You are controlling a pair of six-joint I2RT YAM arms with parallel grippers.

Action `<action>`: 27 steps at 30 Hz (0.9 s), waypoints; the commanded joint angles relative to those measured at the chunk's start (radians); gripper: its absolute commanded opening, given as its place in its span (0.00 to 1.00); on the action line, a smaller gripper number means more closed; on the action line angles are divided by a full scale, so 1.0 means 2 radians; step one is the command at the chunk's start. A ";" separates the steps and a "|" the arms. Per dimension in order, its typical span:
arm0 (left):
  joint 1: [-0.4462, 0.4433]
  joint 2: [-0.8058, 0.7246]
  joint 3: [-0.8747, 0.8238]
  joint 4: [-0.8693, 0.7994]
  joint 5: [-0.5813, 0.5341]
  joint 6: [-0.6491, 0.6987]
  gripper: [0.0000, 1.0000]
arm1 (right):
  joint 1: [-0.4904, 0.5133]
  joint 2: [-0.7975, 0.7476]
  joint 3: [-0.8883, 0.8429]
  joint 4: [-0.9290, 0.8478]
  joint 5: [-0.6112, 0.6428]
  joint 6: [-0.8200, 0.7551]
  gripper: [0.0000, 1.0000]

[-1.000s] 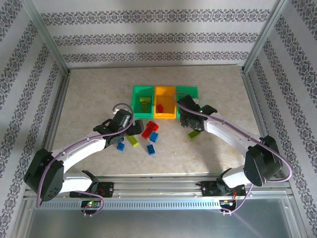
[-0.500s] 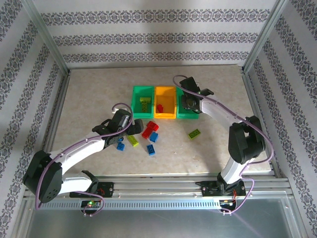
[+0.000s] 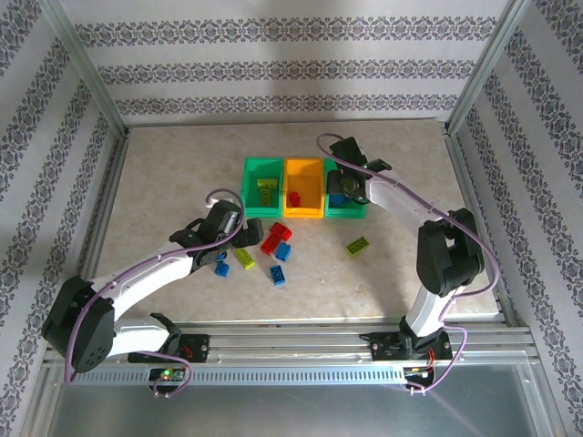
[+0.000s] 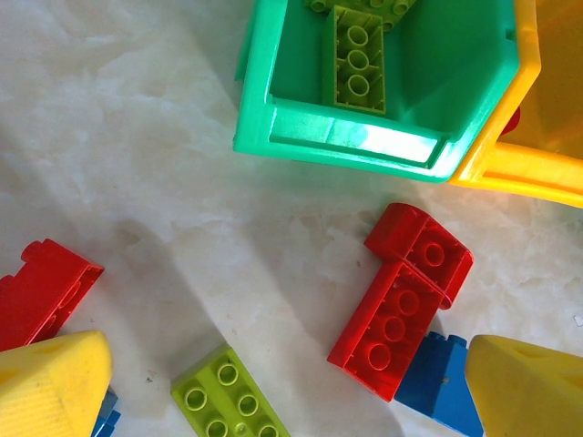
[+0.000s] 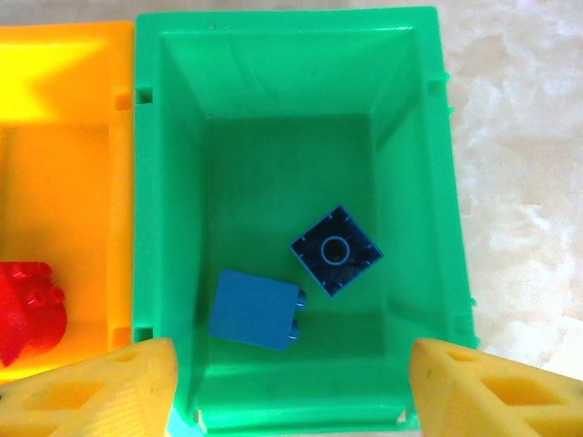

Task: Sort the legos into containers by color
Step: Place the lego in the container, then pick up the lego from the center of the table.

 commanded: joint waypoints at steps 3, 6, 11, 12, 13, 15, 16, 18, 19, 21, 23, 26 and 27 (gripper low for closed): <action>-0.005 -0.008 0.017 -0.014 -0.016 0.008 1.00 | 0.014 -0.069 -0.035 -0.007 -0.008 0.018 0.64; -0.005 -0.009 0.016 -0.016 -0.020 0.006 1.00 | 0.040 -0.095 -0.061 -0.011 -0.008 0.043 0.63; -0.005 -0.010 0.015 -0.021 -0.033 -0.002 1.00 | 0.116 -0.121 -0.102 -0.010 0.009 0.091 0.64; -0.005 -0.010 0.015 -0.023 -0.037 -0.004 1.00 | 0.131 -0.120 -0.106 -0.009 0.006 0.100 0.64; -0.005 -0.011 0.015 -0.024 -0.041 -0.006 1.00 | 0.144 -0.117 -0.109 -0.009 0.004 0.108 0.64; -0.004 -0.012 0.014 -0.030 -0.052 -0.012 1.00 | 0.173 -0.107 -0.112 -0.010 -0.005 0.125 0.71; -0.004 -0.013 0.013 -0.030 -0.054 -0.014 1.00 | 0.186 -0.101 -0.112 -0.013 -0.002 0.136 0.82; -0.004 -0.016 0.010 -0.032 -0.059 -0.016 1.00 | 0.214 -0.086 -0.109 -0.014 0.001 0.158 0.98; -0.004 -0.019 0.007 -0.033 -0.060 -0.019 1.00 | 0.225 -0.076 -0.107 -0.015 0.000 0.169 0.98; -0.003 -0.027 0.001 -0.033 -0.064 -0.022 1.00 | 0.239 -0.056 -0.101 -0.010 -0.007 0.183 0.98; -0.002 -0.036 -0.005 -0.034 -0.068 -0.027 1.00 | 0.250 -0.032 -0.091 -0.007 -0.016 0.191 0.98; 0.000 -0.052 -0.013 -0.034 -0.077 -0.033 1.00 | 0.260 0.004 -0.068 -0.008 -0.026 0.195 0.98; 0.000 -0.057 -0.016 -0.034 -0.079 -0.033 1.00 | 0.263 0.014 -0.060 -0.009 -0.026 0.196 0.98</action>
